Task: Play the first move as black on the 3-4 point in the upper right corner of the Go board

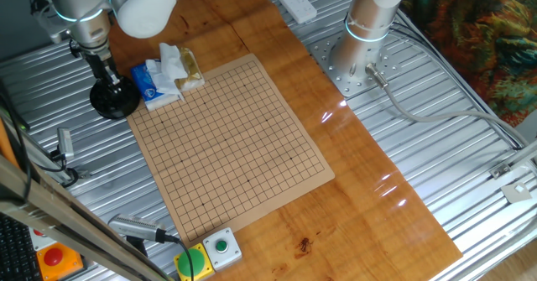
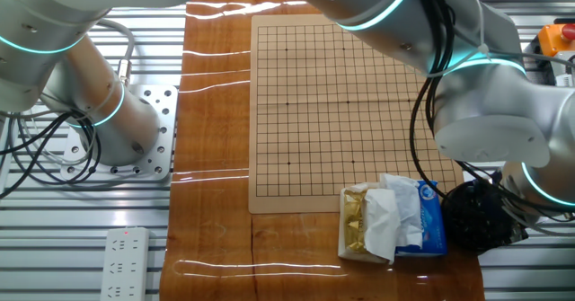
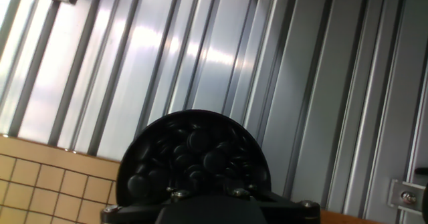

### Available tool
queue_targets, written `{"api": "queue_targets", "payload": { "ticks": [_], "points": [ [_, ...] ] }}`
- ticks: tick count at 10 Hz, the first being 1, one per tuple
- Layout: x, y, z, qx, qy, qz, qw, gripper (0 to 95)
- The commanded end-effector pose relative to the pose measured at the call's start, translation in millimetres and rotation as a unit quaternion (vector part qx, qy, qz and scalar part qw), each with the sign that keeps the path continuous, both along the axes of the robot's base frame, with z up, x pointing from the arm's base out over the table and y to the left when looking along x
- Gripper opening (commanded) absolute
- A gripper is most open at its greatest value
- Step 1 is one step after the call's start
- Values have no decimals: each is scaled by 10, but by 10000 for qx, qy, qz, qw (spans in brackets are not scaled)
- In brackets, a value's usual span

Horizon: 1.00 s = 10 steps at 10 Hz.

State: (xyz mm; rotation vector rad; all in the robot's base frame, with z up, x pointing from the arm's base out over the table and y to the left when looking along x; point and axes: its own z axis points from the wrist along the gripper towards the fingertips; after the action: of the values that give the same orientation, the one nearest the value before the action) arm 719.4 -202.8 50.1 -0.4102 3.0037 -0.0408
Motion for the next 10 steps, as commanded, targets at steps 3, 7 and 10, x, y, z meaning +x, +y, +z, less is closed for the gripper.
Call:
{"api": "queue_targets", "payload": {
  "ticks": [3, 7, 10],
  "points": [
    [3, -13, -4, -34, 6, 33, 10000, 190],
    [15, -98, 11, -44, 9, 122, 9999, 190],
    [11, -104, 5, -51, 8, 136, 9999, 190]
  ]
}}
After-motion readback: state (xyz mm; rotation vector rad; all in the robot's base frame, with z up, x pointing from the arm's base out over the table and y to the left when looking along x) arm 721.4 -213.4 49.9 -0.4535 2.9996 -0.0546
